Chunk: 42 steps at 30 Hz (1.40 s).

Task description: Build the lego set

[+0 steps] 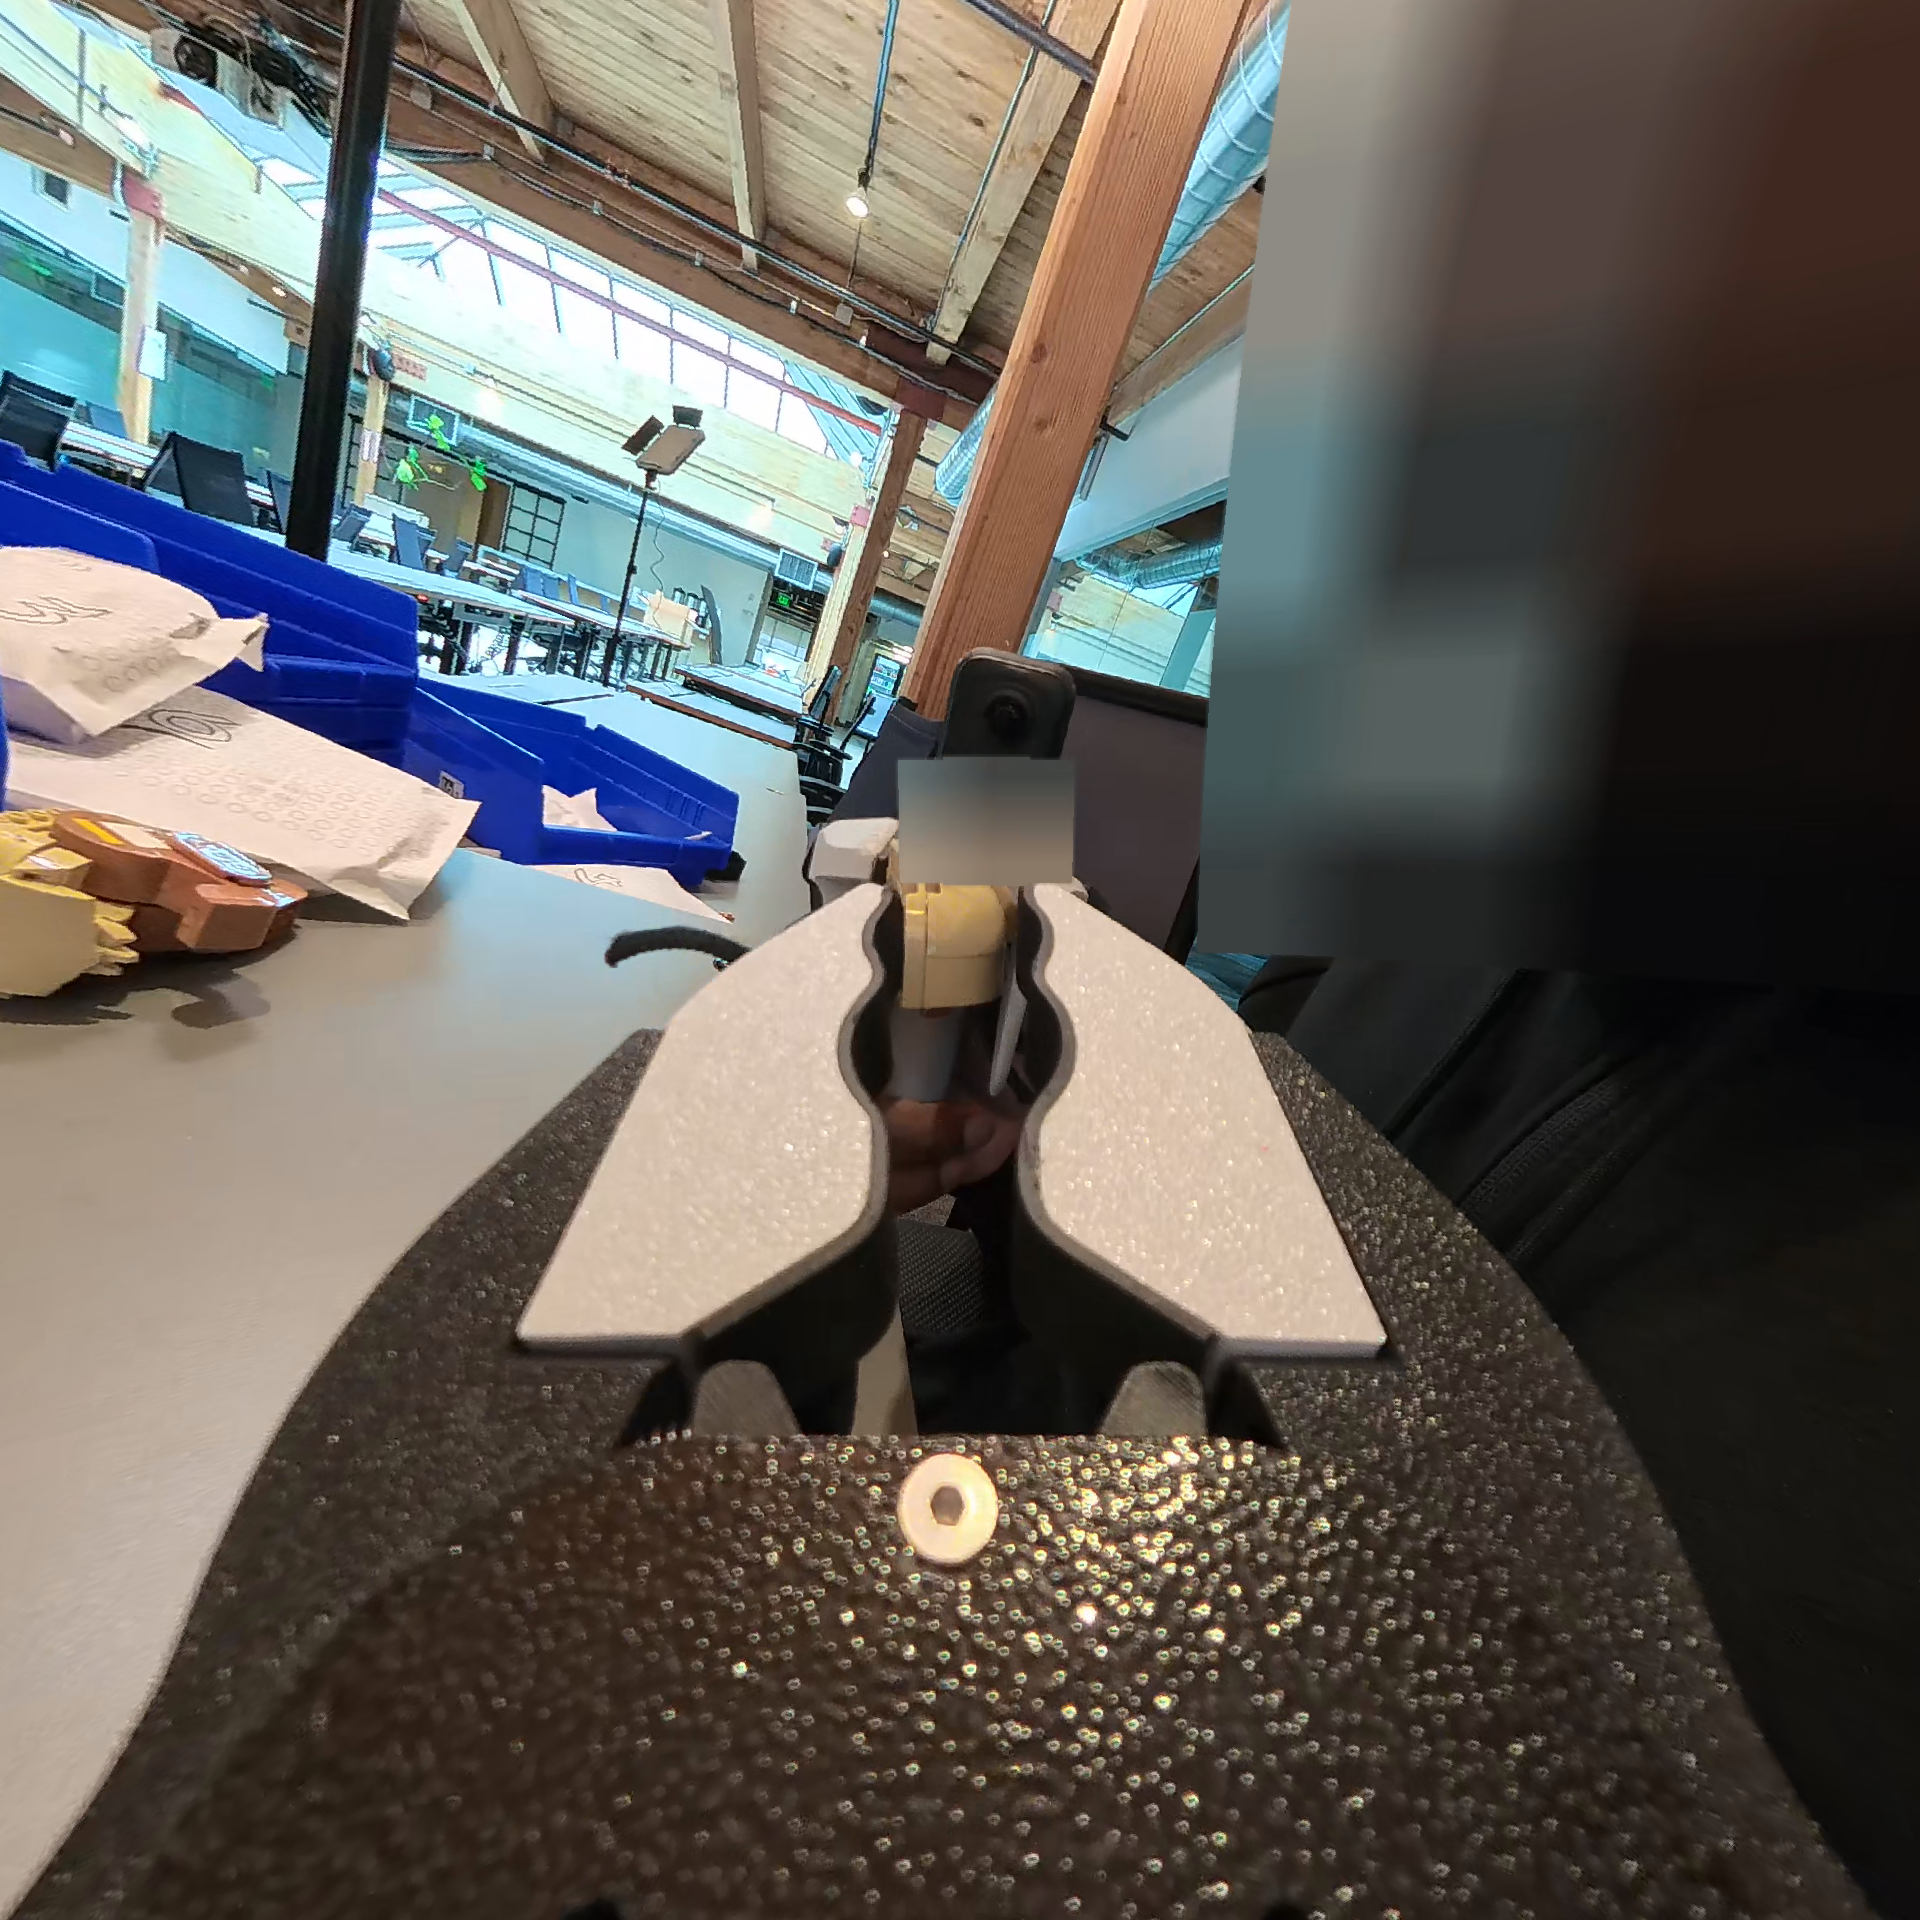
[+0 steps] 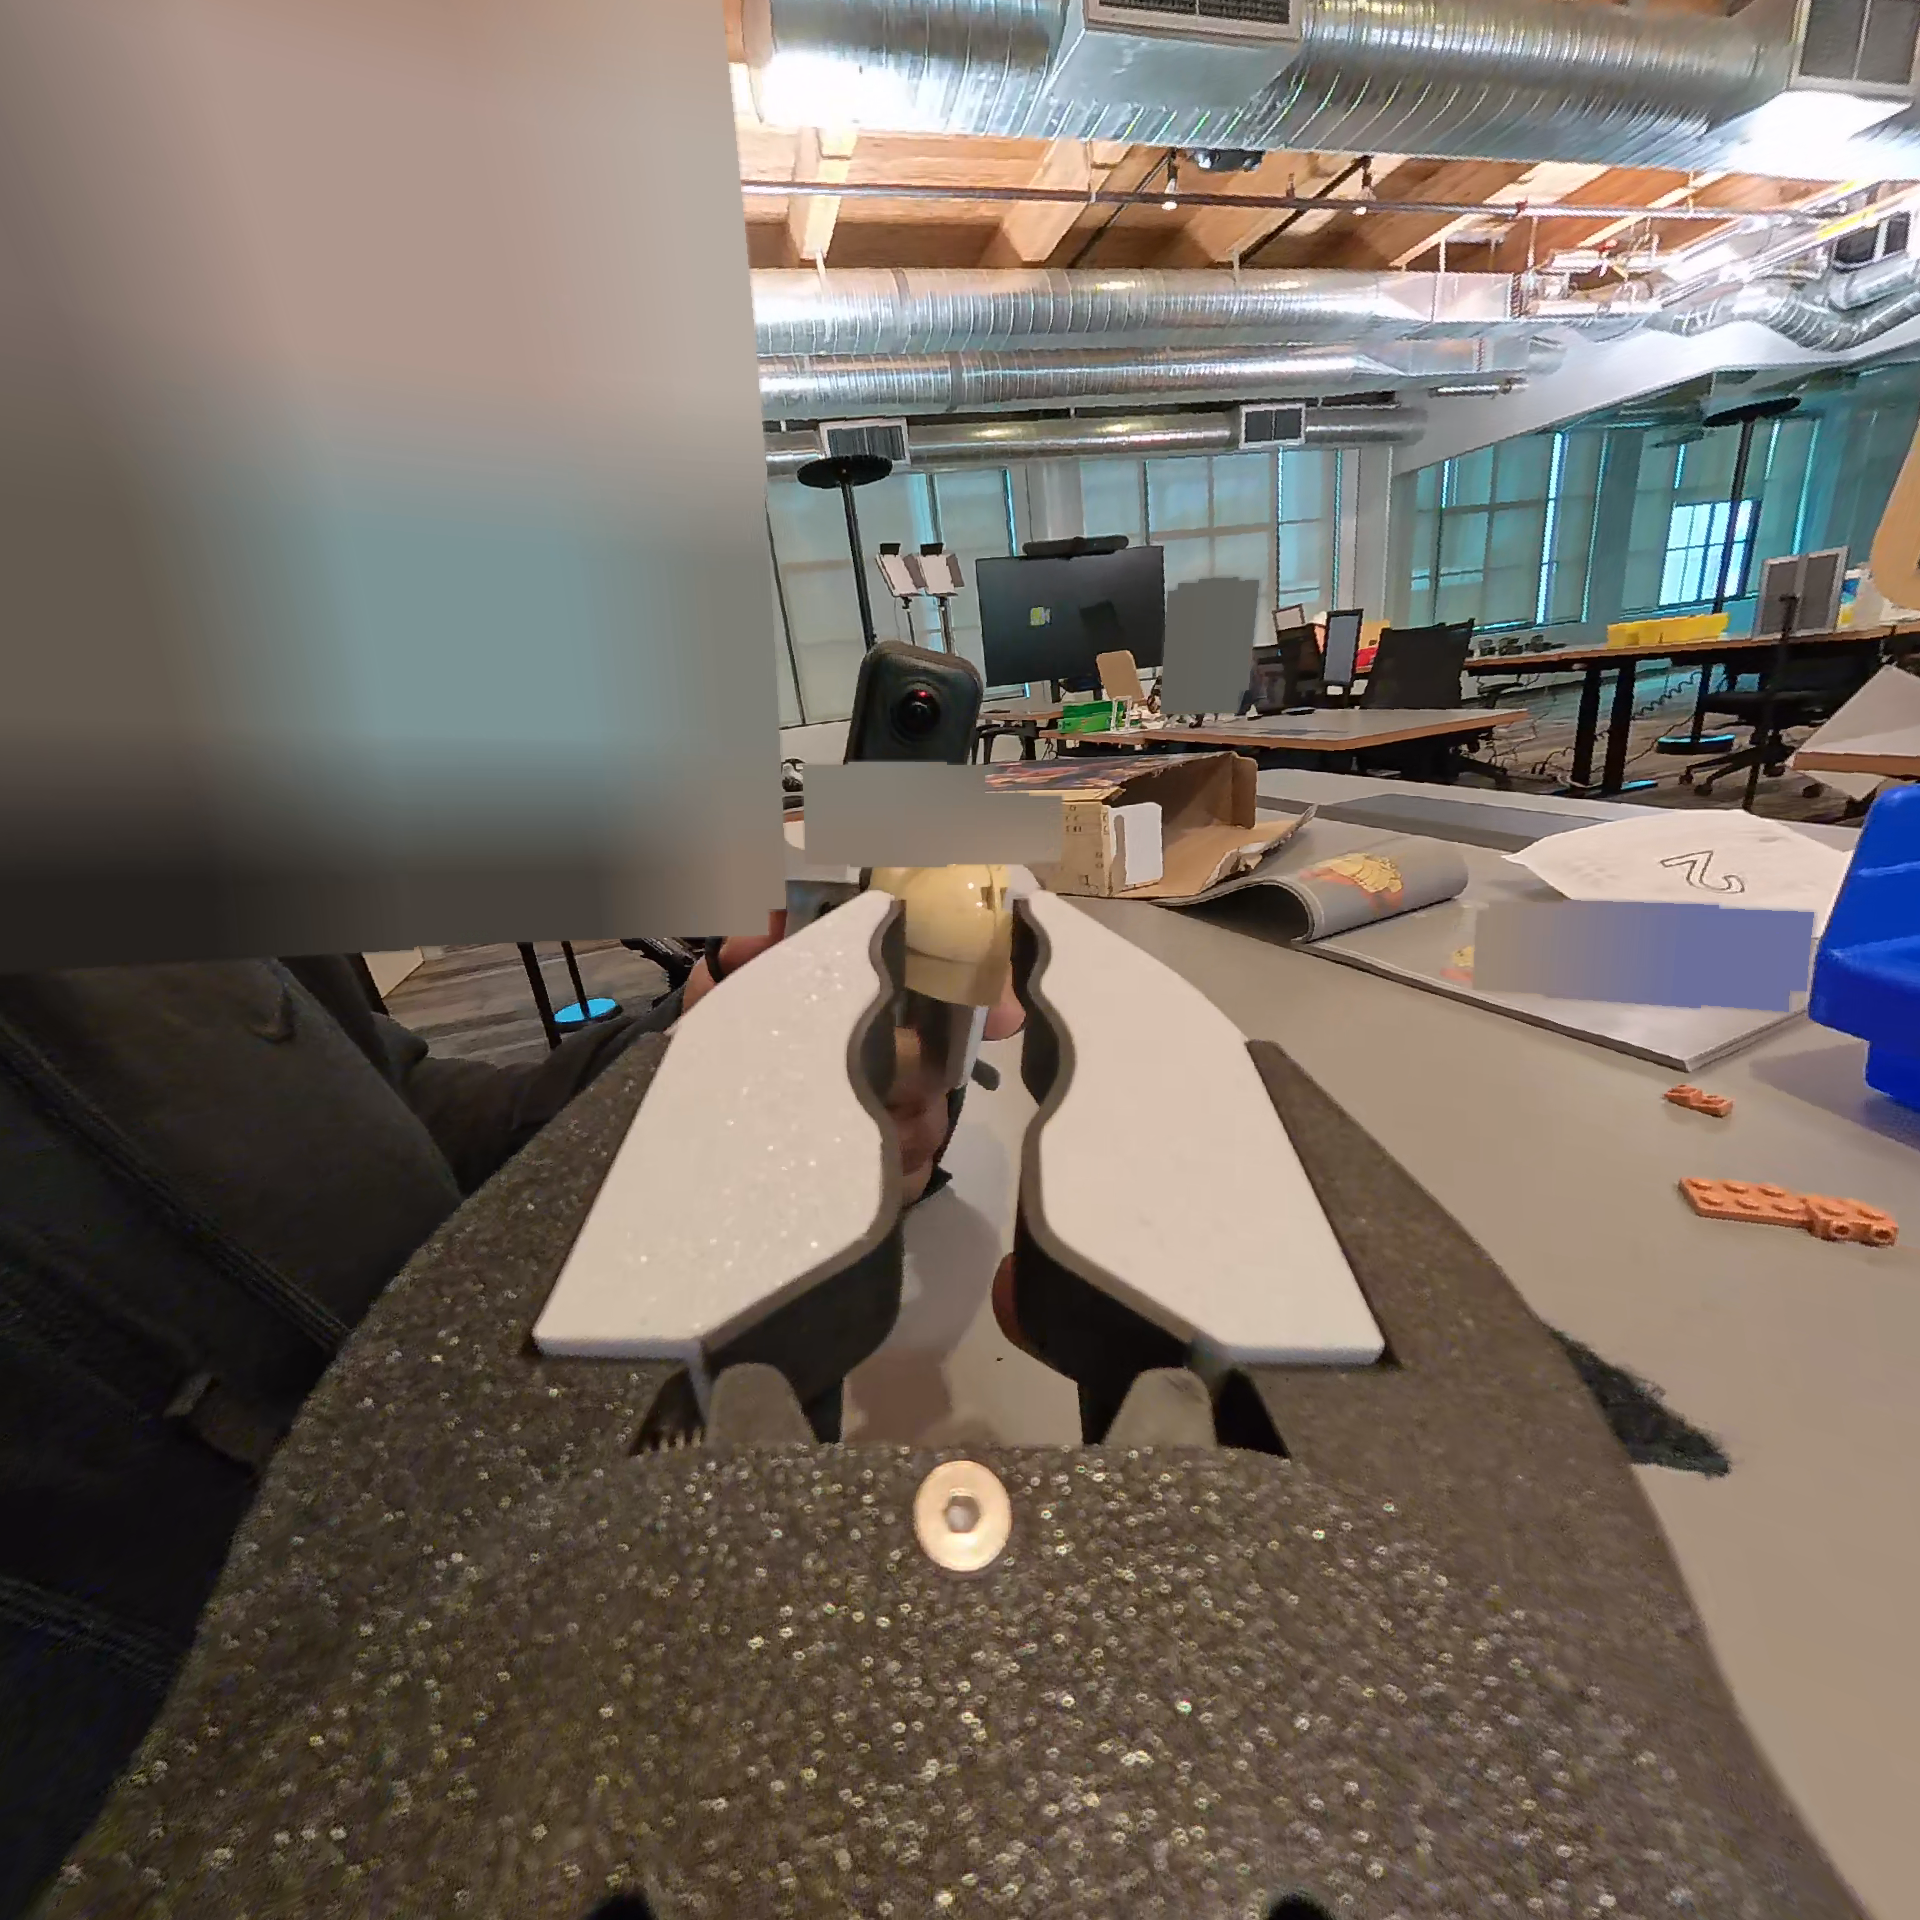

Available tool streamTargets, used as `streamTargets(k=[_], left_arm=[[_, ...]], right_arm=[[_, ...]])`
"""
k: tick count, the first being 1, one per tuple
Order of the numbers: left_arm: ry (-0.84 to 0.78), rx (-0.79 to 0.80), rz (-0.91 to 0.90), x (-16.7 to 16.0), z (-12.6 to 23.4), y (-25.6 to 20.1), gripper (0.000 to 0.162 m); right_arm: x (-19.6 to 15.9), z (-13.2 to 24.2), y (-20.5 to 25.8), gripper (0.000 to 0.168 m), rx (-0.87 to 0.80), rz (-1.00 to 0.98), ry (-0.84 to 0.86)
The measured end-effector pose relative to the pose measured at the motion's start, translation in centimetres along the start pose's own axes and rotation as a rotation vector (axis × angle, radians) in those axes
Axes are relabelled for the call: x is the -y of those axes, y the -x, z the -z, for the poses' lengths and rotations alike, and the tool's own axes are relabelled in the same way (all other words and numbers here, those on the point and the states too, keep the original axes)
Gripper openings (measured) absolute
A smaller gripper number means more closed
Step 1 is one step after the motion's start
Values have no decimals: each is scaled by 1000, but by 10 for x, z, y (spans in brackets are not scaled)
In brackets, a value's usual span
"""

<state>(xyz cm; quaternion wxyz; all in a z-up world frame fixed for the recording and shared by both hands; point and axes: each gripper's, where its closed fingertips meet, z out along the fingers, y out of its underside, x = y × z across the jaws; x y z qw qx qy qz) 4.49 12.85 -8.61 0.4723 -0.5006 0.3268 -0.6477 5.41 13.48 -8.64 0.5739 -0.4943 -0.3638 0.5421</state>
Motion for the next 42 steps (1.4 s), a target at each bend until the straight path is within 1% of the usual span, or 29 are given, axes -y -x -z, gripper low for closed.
streamTargets(k=[12,22,25,27,42], left_arm=[[2,-13,-24,-1,0,-4,20],[-5,-20,-8,1,1,-3,20],[14,-32,-7,-2,-1,-5,19],[17,-33,-2,-2,-1,-4,19],[32,-34,-12,-4,-2,-6,19]], right_arm=[[-7,-3,5,22,50,-49,52],[-3,0,4,25,62,-75,21],[-2,1,3,24,64,-85,17],[-2,1,4,21,70,-81,19],[-2,2,5,20,63,-61,16]])
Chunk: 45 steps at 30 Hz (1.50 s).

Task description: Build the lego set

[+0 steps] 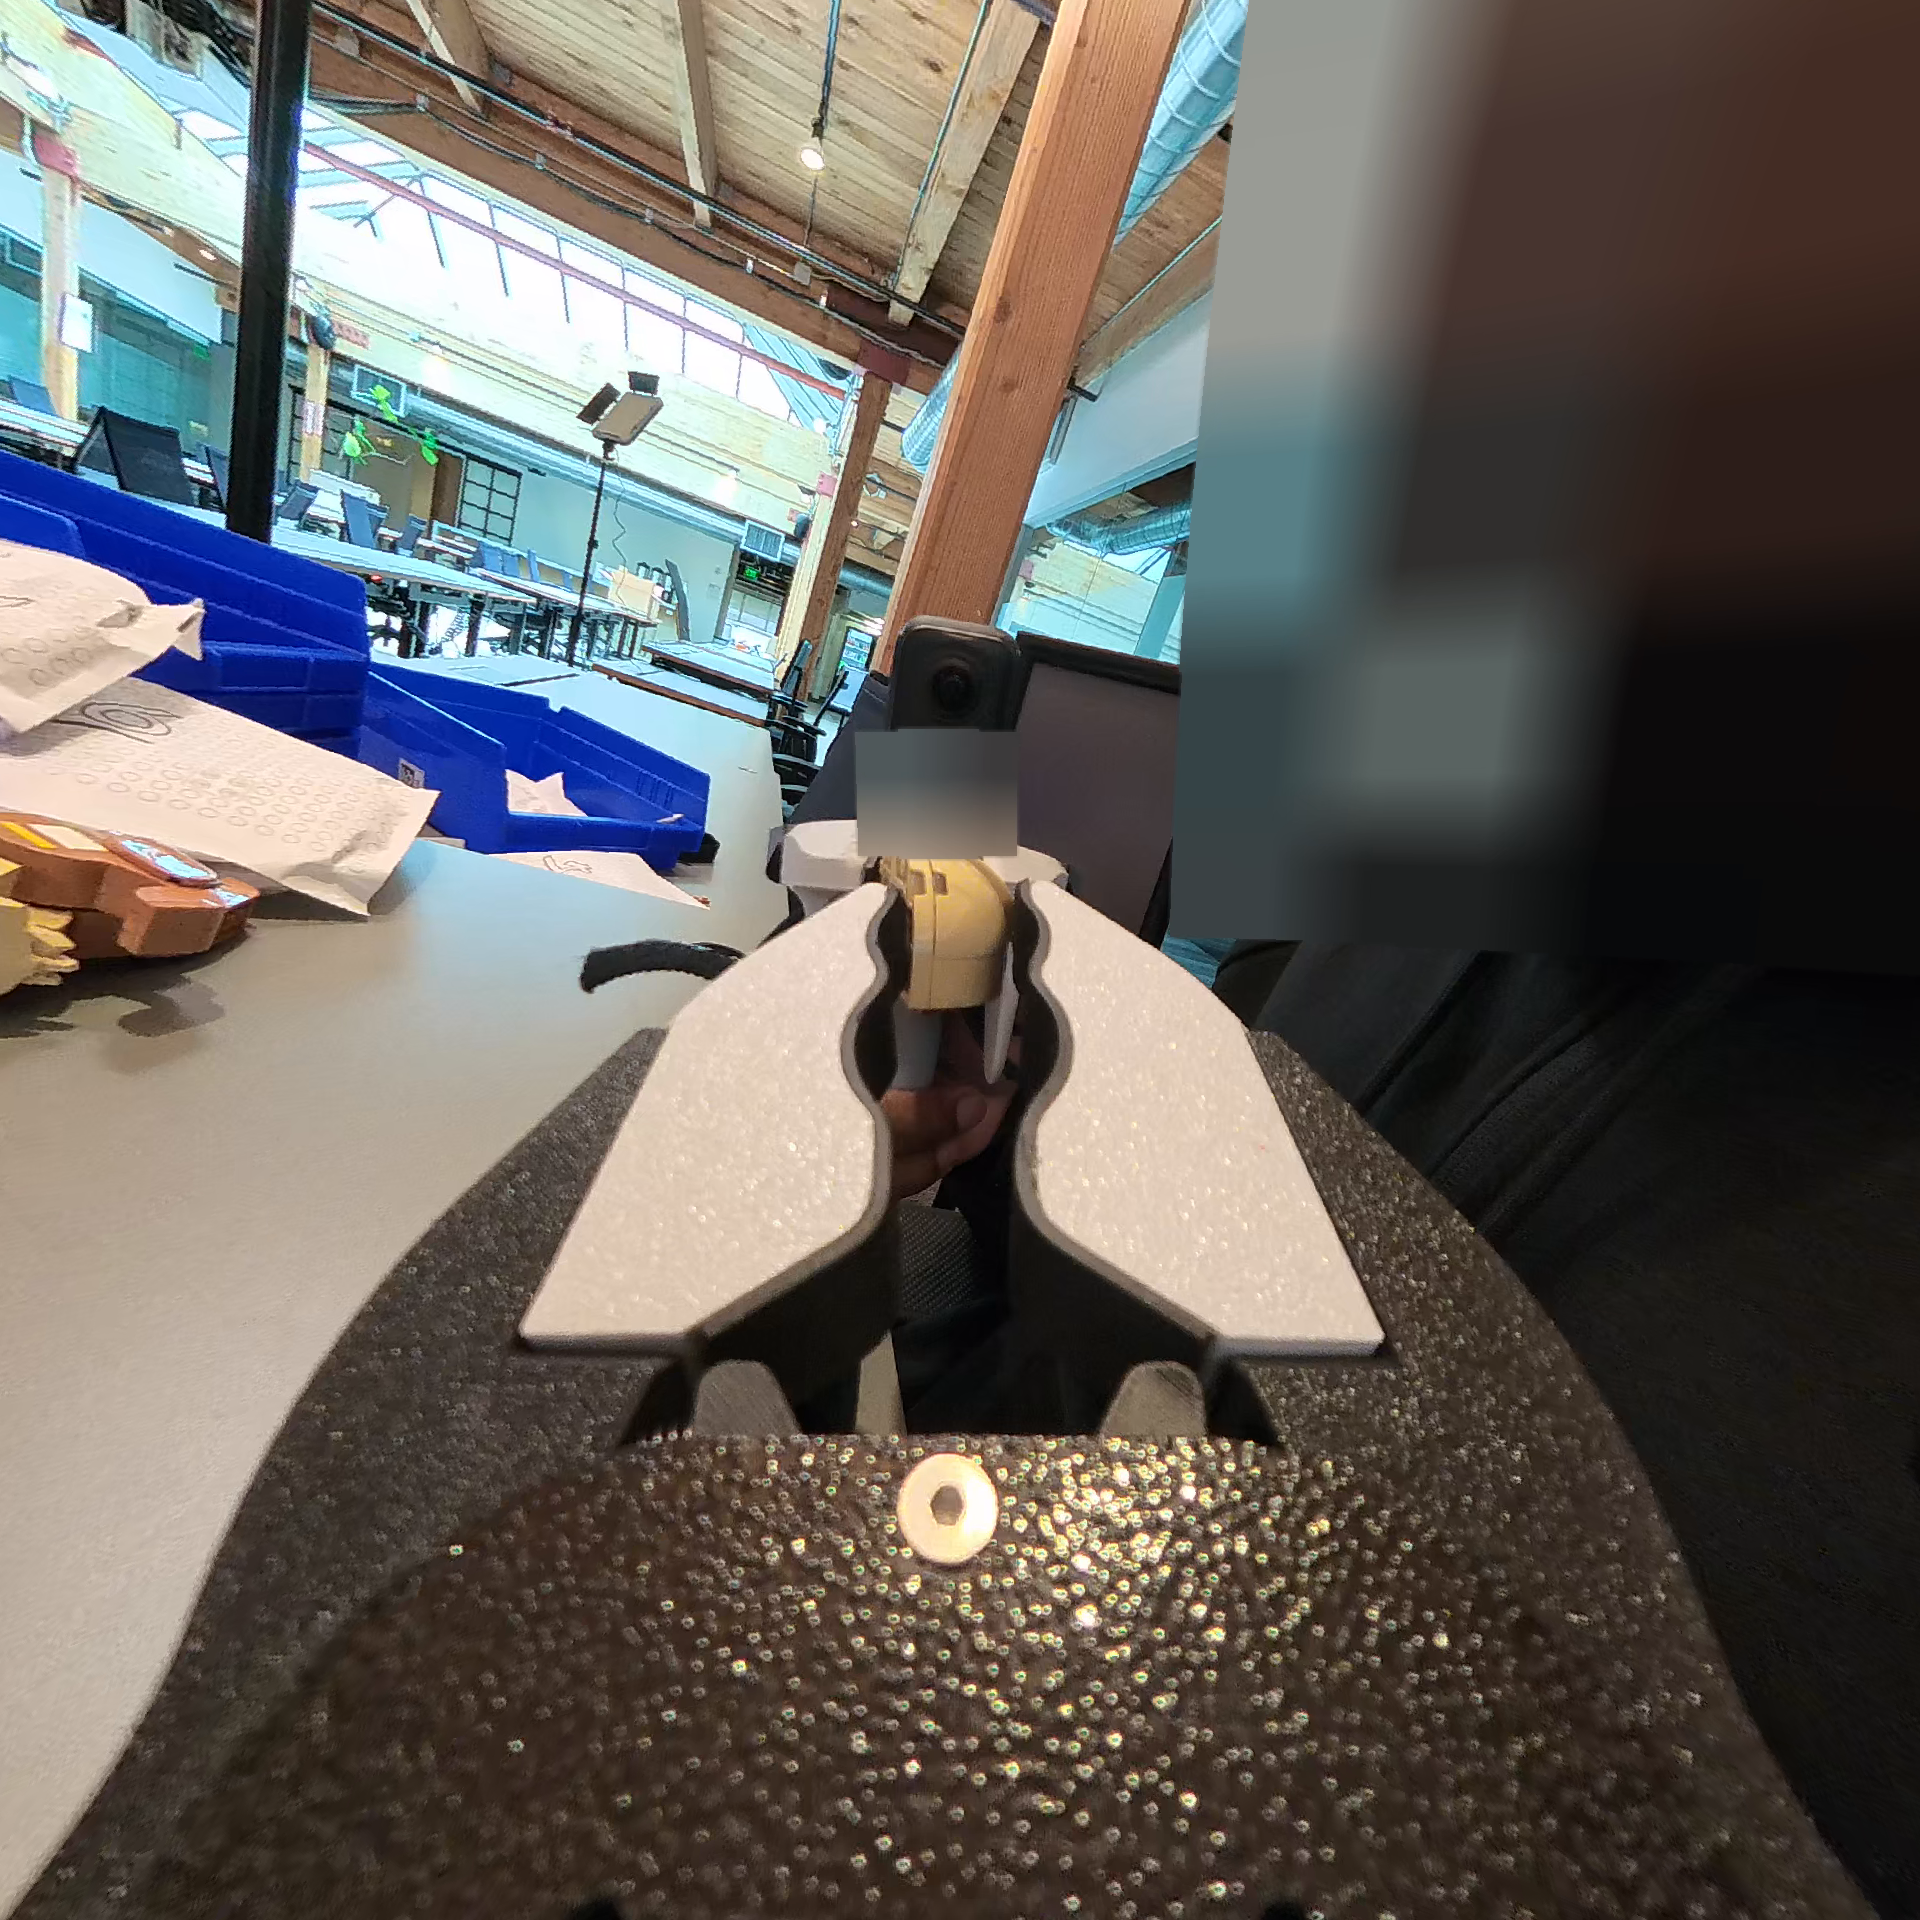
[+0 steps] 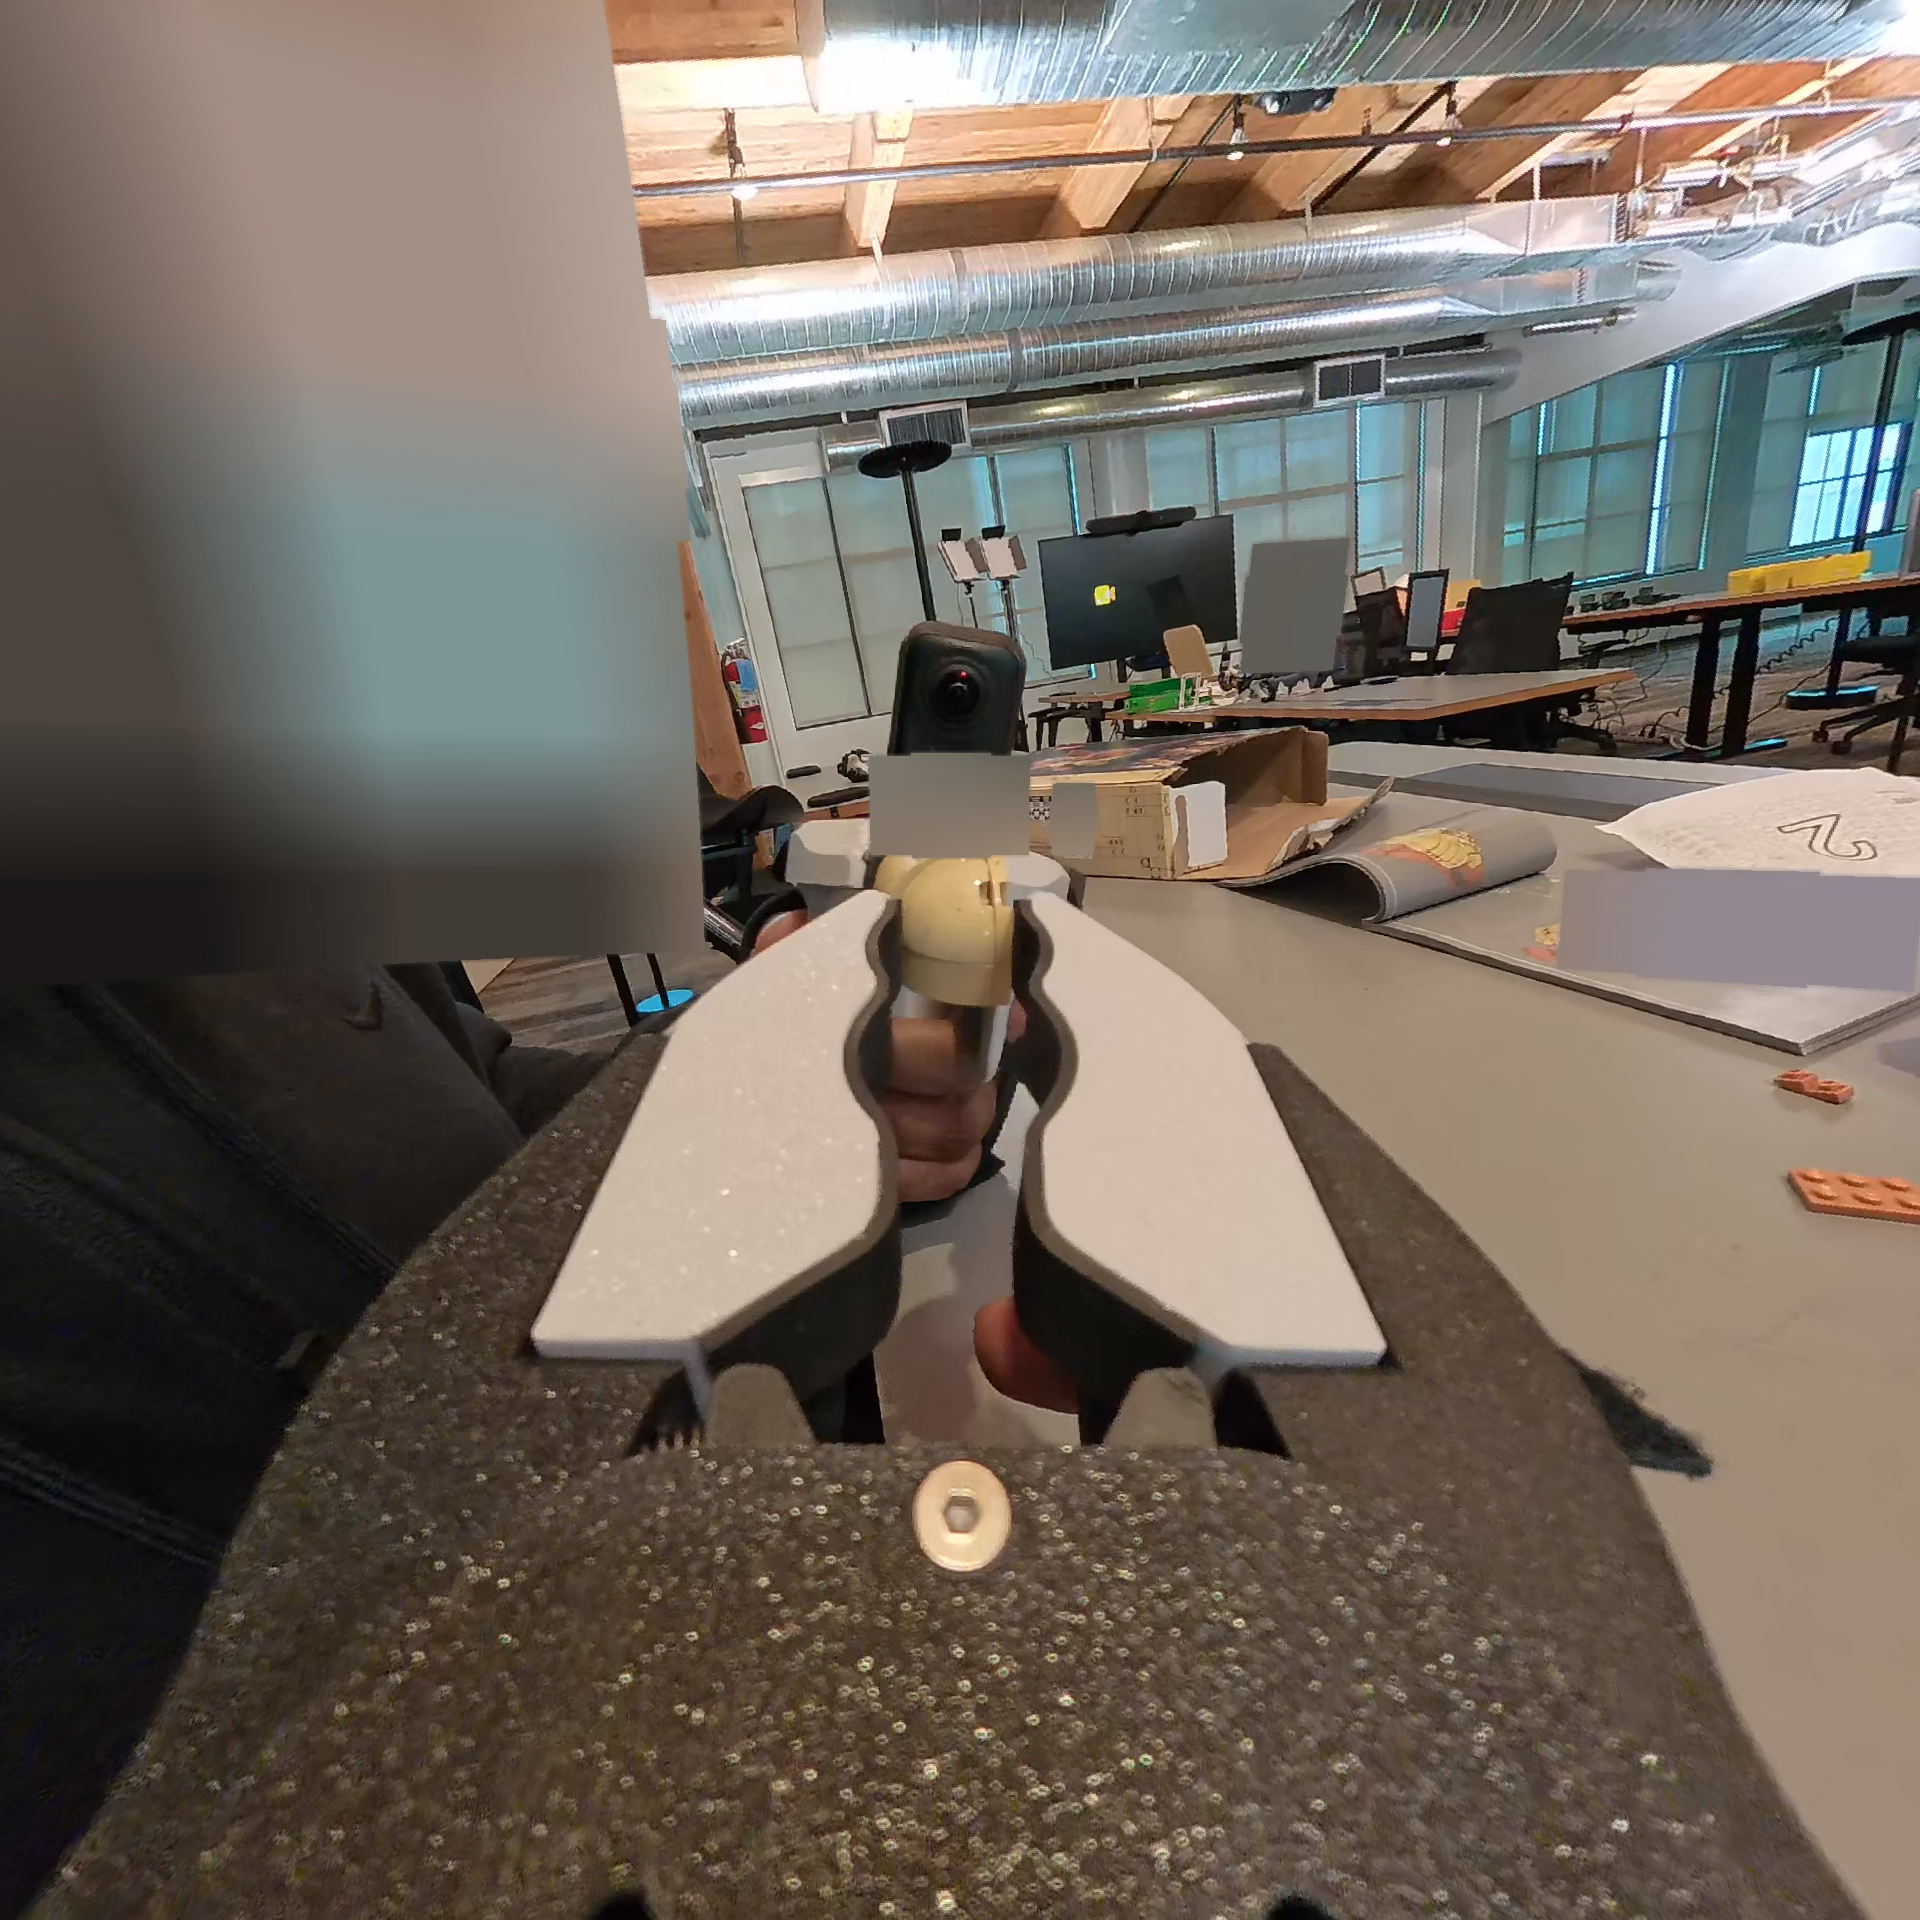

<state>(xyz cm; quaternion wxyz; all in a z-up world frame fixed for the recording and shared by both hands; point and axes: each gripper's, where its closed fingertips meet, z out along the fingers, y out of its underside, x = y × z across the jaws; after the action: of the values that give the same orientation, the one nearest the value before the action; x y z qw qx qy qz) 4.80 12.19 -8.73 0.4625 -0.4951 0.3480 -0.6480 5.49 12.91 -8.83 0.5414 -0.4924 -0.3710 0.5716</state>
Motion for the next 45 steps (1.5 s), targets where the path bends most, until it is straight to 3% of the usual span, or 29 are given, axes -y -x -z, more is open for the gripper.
streamTargets(k=[30,39,45], left_arm=[[2,1,-9,-1,0,-1,19],[-62,15,-6,7,5,2,19],[-38,6,7,4,2,2,19]], right_arm=[[-1,-1,1,19,11,-9,9],[-3,-4,0,37,6,0,14],[0,-3,-5,35,-22,-12,-13]])
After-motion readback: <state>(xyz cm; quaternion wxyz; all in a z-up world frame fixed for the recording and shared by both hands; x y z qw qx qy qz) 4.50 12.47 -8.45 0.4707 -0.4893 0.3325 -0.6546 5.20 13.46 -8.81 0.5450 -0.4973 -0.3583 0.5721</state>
